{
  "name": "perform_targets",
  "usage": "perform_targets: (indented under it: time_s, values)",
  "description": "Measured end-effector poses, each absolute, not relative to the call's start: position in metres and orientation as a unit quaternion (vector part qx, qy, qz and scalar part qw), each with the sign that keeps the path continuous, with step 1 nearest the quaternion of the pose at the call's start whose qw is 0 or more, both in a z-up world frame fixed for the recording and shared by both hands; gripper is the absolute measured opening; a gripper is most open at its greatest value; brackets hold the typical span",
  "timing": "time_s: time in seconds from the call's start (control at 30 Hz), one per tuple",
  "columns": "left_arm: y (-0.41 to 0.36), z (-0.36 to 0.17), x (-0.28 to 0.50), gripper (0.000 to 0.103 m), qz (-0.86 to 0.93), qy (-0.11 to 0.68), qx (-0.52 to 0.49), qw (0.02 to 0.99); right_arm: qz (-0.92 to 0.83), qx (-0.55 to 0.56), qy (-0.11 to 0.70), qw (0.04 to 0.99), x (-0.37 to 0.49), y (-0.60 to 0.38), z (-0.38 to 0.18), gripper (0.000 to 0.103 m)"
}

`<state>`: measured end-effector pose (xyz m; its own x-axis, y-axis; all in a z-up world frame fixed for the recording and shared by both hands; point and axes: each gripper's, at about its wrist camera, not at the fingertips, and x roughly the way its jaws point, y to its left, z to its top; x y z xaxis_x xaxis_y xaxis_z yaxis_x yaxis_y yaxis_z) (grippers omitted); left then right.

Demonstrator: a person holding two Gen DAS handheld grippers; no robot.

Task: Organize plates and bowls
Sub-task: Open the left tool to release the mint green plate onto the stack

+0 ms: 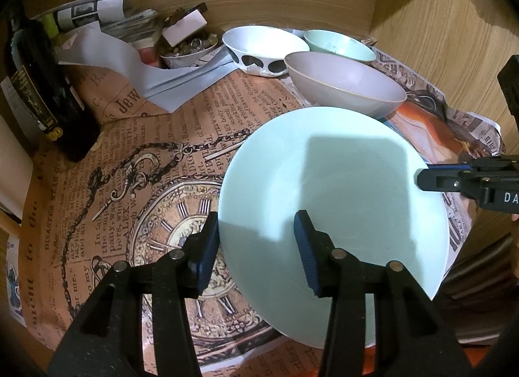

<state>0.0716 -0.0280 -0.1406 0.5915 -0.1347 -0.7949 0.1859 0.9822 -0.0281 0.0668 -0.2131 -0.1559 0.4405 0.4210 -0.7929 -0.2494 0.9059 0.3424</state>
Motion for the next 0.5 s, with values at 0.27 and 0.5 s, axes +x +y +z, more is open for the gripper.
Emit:
perform_targets:
  time_s: [0.27, 0.5]
  values:
    - [-0.028, -0.128, 0.069, 0.057, -0.092, 0.421, 0.033, 0.902, 0.173, 0.054, 0.425, 0.887, 0.060, -0.221, -0.128, 0.022]
    - [-0.022, -0.103, 0.072, 0.070, -0.090, 0.389, 0.018, 0.917, 0.147, 0.058, 0.386, 0.909, 0.072, -0.232, -0.120, 0.037]
